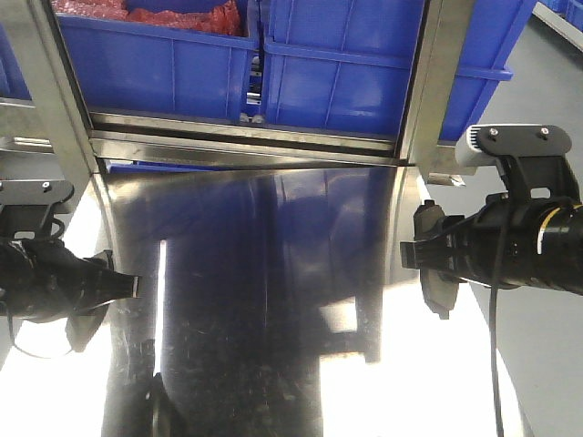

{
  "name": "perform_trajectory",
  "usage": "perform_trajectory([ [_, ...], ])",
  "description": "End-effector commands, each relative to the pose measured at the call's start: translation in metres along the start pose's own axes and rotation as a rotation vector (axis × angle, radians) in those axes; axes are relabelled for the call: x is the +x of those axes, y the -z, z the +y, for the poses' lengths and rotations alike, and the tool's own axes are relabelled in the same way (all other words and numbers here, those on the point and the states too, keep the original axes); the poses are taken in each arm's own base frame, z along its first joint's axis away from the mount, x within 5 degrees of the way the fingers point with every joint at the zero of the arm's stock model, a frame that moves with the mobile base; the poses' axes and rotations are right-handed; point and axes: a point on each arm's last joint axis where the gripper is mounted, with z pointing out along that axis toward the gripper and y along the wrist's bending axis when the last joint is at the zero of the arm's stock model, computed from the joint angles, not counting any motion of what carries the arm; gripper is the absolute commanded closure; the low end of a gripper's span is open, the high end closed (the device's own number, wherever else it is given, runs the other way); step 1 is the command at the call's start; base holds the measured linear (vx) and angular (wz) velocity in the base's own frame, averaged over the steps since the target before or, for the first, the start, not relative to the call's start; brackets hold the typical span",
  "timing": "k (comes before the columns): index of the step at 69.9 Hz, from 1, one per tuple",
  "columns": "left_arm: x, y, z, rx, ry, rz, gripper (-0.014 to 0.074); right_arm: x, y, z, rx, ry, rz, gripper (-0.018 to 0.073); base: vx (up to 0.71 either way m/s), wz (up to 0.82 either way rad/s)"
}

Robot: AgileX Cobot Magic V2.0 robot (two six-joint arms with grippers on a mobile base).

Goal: Move and align brake pads A on conveyor
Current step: 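Lift the brake pad with the right gripper and hold it, then turn the base away from the table toward the yellow floor line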

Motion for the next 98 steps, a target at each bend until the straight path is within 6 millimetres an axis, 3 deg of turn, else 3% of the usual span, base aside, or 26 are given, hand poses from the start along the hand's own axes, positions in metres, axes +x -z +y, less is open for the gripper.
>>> perform_trajectory([
  [1, -0.0112, 0.0134, -0.0044, 0.041, -0.006, -0.099, 0.0539, -0.0161, 0.0131, 0.0029, -0.03, 0.004, -0.124, 0.0468, 0.0, 0.0],
  [60, -0.0112, 0.0134, -0.0044, 0.041, -0.006, -0.099, 0.0539, -0.0161, 0.0131, 0.0029, -0.03, 0.004, -0.124, 0.0468, -0.02, 0.02],
  [98, -0.0112, 0.0134, -0.0044, 0.041, -0.006, -0.099, 0.0539, -0.0161, 0.0131, 0.0028, -0.03, 0.004, -0.124, 0.0468, -0.11, 0.28],
])
